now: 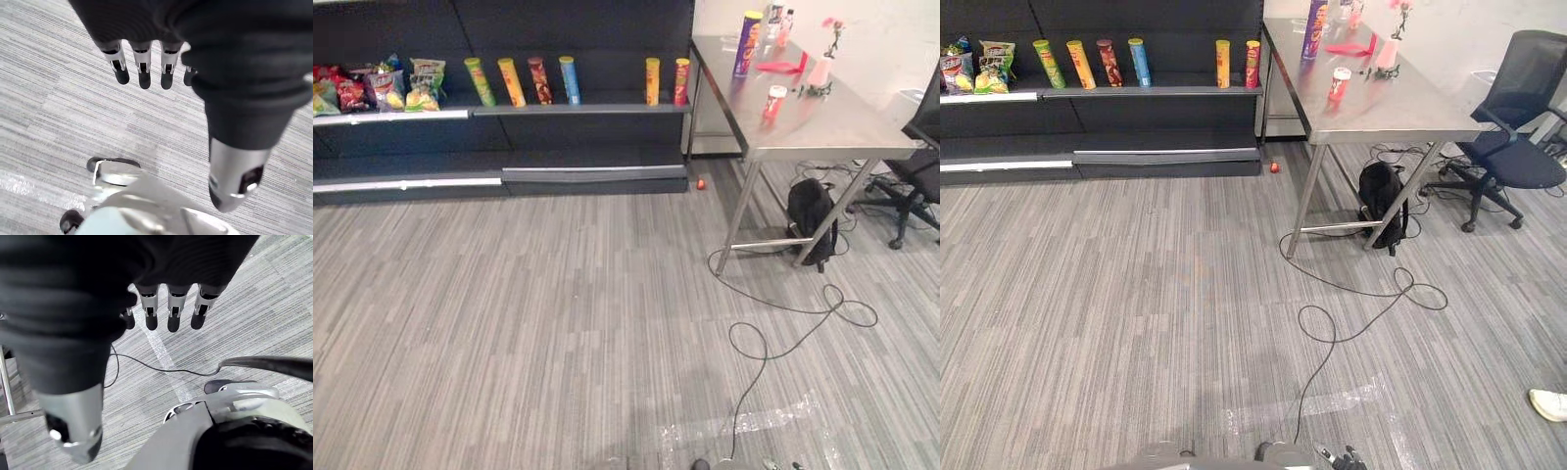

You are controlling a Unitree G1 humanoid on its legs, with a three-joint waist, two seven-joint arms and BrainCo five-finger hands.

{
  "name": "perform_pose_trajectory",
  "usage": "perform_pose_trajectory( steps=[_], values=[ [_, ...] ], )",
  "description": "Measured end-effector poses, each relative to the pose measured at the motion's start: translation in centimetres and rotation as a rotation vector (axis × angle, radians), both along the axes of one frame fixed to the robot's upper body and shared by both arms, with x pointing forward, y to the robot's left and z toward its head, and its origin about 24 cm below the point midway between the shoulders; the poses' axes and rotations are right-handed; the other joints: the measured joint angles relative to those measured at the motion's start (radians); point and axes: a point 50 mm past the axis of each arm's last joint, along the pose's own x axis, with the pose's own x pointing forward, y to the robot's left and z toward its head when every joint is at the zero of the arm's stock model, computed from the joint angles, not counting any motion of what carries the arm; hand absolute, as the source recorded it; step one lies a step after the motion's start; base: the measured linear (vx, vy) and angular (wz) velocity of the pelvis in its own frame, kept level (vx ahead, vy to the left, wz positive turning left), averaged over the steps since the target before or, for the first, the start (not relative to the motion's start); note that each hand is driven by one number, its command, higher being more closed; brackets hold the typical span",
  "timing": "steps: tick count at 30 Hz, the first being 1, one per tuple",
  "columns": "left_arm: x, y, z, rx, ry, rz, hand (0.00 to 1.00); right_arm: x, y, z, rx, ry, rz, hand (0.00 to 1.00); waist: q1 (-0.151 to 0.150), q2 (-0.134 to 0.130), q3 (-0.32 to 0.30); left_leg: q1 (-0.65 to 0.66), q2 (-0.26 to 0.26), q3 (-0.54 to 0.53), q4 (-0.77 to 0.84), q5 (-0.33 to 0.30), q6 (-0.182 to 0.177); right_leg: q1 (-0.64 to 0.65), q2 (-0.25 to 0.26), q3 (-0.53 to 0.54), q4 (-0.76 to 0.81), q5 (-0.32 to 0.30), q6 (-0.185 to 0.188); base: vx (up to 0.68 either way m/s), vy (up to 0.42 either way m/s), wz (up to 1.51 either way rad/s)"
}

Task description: Put the gum and the chips on the shelf.

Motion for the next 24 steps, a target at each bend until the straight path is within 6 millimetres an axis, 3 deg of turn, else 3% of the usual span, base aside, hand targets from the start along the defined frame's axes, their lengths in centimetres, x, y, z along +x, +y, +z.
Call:
perform_pose_trajectory(
  steps=[1,3,6,9,10,11,13,16,18,21,22,23,24],
  values=[
    [-0.1,0.1,0.1,0.001,-0.008,0.025,0.00,-0.1,0.2,-0.1,0.006,0.006,0.004,0.00,0.009,-0.010,0.018,-0.065,0.020,-0.010,0.117,-0.010,0.001,0.017,-0.008,0.008,0.000,-0.003,-0.003,0.05,0.067,-0.26],
    [-0.8,-0.6,-0.1,-0.021,0.002,0.048,0.00,-0.2,-0.3,0.0,0.001,0.014,0.003,0.00,0.026,0.003,0.029,-0.088,0.041,-0.011,0.116,-0.025,0.019,0.040,-0.023,0.042,-0.002,-0.005,0.000,0.09,0.137,-0.45],
    [-2.0,-1.6,-0.3,-0.057,0.022,0.064,0.00,-0.4,-0.7,0.1,0.006,0.009,0.012,0.00,0.018,0.025,0.043,-0.090,0.053,-0.045,-0.089,-0.005,0.027,0.063,-0.054,0.072,-0.004,-0.018,0.020,0.14,0.202,-0.30],
    [-2.6,-1.8,-0.4,-0.054,0.014,0.085,0.00,-0.9,-0.8,0.1,0.005,0.004,0.005,0.00,0.015,0.031,0.045,-0.084,0.070,-0.130,-0.341,0.095,-0.005,0.080,-0.095,0.109,-0.002,-0.048,0.069,0.23,0.329,-0.22],
    [-2.6,-1.9,-0.4,-0.057,0.011,0.085,0.00,-0.9,-0.9,0.2,0.000,0.000,0.005,0.00,0.015,0.039,0.046,-0.077,0.081,-0.142,-0.360,0.095,-0.007,0.088,-0.097,0.116,-0.001,-0.057,0.083,0.38,0.458,-0.21],
    [-2.7,-2.3,-0.5,-0.070,0.010,0.085,0.00,-0.8,-1.2,0.2,-0.008,-0.005,0.007,0.00,0.016,0.056,0.055,-0.061,0.087,-0.131,-0.340,0.149,-0.026,0.121,-0.114,0.139,-0.001,-0.070,0.112,0.40,0.417,-0.34],
    [-2.9,-1.8,-0.4,-0.054,0.011,0.079,0.00,-0.5,-0.7,0.2,0.001,-0.012,0.024,0.00,0.024,0.031,0.053,-0.063,0.053,-0.110,-0.260,0.137,-0.008,0.134,-0.156,0.158,0.041,-0.076,0.110,0.32,0.294,-0.32],
    [-2.4,-1.1,-0.2,-0.041,-0.002,0.063,0.00,0.0,-0.1,0.1,-0.010,-0.018,0.059,0.00,0.017,0.000,0.035,-0.068,-0.005,-0.095,-0.167,0.033,0.020,0.091,-0.224,0.171,0.177,-0.072,0.118,0.28,0.268,-0.04],
    [-2.4,-0.7,-0.2,-0.035,-0.003,0.061,0.00,0.2,0.1,0.2,-0.016,-0.030,0.087,0.00,0.025,-0.017,0.005,-0.051,-0.042,-0.064,-0.201,0.021,0.028,0.021,-0.265,0.201,0.275,-0.052,0.141,0.27,0.225,-0.12],
    [-2.1,-0.3,-0.1,-0.032,-0.013,0.049,0.00,1.1,0.4,0.4,-0.026,-0.068,0.119,0.00,0.019,-0.033,-0.008,0.037,-0.085,-0.039,-0.320,0.032,0.046,-0.095,-0.323,0.203,0.500,0.062,0.168,0.28,0.130,-0.11],
    [-2.2,-0.2,-0.1,-0.028,-0.012,0.045,0.00,1.3,0.7,0.5,-0.024,-0.079,0.125,0.00,0.019,-0.046,-0.014,0.093,-0.102,-0.037,-0.378,0.035,0.062,-0.141,-0.345,0.205,0.597,0.152,0.174,0.31,0.101,-0.20],
    [-1.9,0.0,0.0,-0.017,-0.018,0.042,0.00,1.2,0.7,0.5,-0.024,-0.080,0.121,0.00,0.017,-0.033,-0.022,0.149,-0.104,-0.037,-0.430,0.037,0.073,-0.199,-0.362,0.208,0.707,0.209,0.148,0.31,0.073,-0.18],
    [-1.9,0.2,0.1,-0.007,-0.022,0.043,0.00,1.3,0.6,0.6,-0.028,-0.083,0.122,0.00,0.015,-0.039,-0.025,0.168,-0.100,-0.037,-0.441,0.034,0.082,-0.224,-0.361,0.199,0.763,0.159,0.139,0.33,-0.007,-0.16]
  ],
)
